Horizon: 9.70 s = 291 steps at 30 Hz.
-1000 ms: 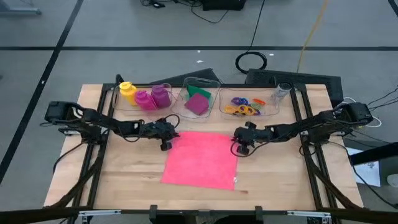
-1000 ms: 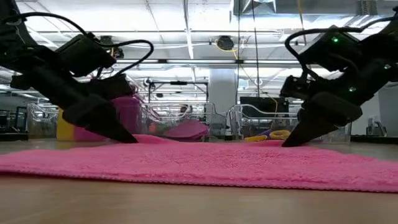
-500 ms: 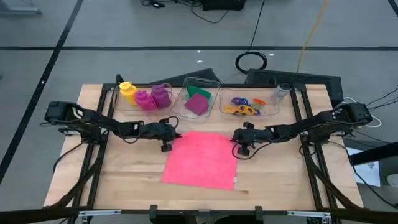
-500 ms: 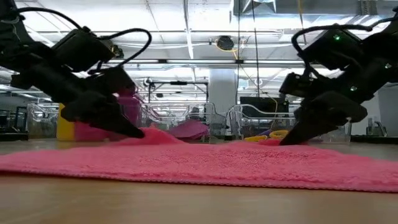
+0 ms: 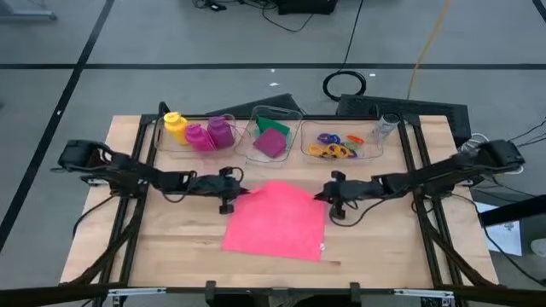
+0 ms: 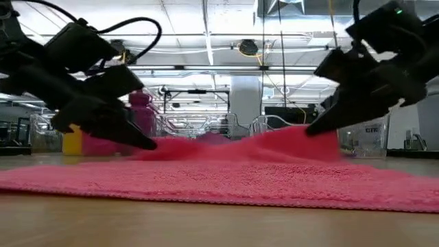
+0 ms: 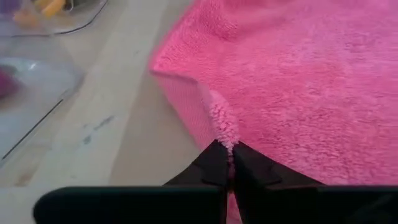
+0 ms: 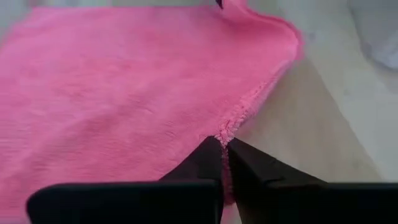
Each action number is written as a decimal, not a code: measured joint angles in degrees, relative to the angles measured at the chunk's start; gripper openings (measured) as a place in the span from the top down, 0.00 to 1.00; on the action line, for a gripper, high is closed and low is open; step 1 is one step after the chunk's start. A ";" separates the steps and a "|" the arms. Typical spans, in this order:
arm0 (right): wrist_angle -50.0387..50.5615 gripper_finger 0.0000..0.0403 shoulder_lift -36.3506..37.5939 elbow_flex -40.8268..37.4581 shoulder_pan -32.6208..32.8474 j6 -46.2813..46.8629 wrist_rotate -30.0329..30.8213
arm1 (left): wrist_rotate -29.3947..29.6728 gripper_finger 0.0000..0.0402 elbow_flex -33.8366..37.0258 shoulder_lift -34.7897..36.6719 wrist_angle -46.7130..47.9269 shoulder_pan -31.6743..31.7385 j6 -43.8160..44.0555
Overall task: Pick & Place Sports Items
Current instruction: Fold the pink microfiber towel
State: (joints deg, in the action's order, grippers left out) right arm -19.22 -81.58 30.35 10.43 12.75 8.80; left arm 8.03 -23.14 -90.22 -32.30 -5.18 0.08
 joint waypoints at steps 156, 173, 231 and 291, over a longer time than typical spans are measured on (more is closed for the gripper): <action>-14.45 0.46 -19.30 8.76 18.42 3.69 -1.12 | -12.40 0.44 -17.21 -12.37 14.80 -19.01 16.95; -14.85 0.50 -19.28 8.76 17.67 3.42 -1.29 | -12.49 0.44 -18.38 -12.04 29.25 -13.27 19.41; -17.00 0.50 -19.21 8.76 19.76 -6.37 -4.23 | 14.12 0.44 -14.16 12.42 67.74 -32.35 95.47; -17.10 0.50 -19.24 8.76 23.70 -4.48 -5.90 | 0.10 0.99 -10.68 17.20 72.24 -30.50 101.81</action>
State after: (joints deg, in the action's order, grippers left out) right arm -36.32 -100.82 39.11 34.13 8.27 2.90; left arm 8.14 -33.82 -73.02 39.93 -35.68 101.89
